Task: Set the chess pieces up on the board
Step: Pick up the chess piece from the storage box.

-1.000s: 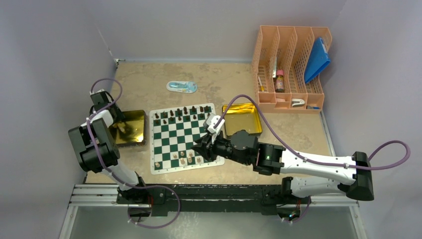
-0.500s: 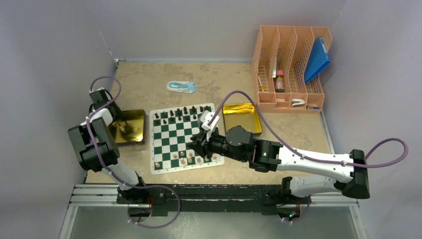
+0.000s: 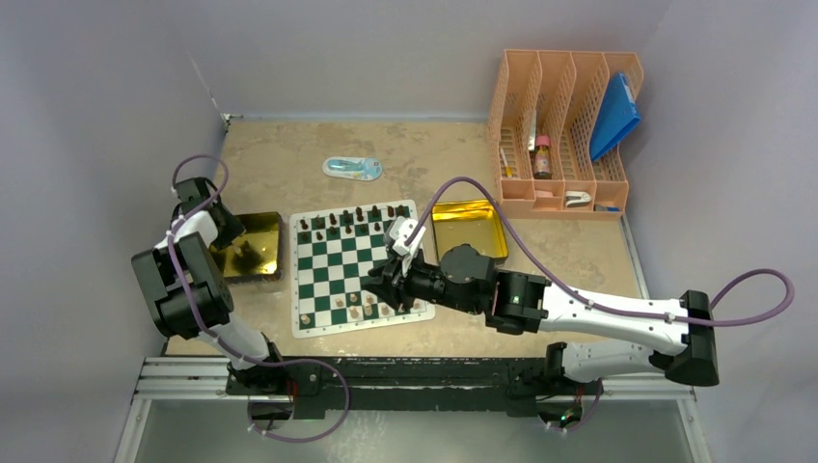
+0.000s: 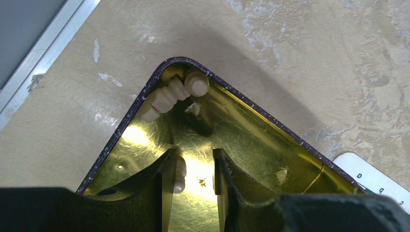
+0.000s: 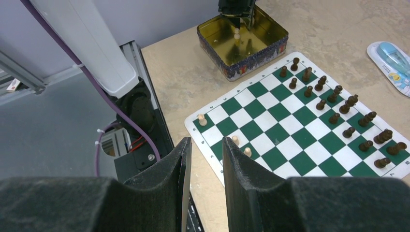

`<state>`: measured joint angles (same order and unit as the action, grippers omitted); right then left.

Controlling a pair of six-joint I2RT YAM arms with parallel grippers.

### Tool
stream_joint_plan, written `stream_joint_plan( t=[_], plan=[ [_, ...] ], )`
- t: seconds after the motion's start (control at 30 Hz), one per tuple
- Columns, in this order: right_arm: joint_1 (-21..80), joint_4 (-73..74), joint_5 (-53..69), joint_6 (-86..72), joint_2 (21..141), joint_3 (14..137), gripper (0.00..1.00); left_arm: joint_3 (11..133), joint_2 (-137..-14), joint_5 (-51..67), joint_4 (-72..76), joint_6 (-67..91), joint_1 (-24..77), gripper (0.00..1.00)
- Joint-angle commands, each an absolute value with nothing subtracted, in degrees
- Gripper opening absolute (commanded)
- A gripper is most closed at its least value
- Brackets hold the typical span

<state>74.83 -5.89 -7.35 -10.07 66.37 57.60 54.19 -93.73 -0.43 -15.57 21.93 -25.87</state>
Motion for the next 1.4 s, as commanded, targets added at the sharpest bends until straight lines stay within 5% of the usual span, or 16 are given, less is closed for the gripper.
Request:
stream_joint_plan(
  t=[0.0,1.37],
  plan=[
    [74.8,-8.0,-6.3,-10.6,64.3,57.4,0.32,53.6,-90.0,-3.1,-16.2,22.7,-26.4,0.33],
    [74.8,-7.5,-4.3,-11.9,62.1,58.5,0.33,50.9,-88.7,-5.7,-18.4,24.1,-25.0,0.27]
  ],
)
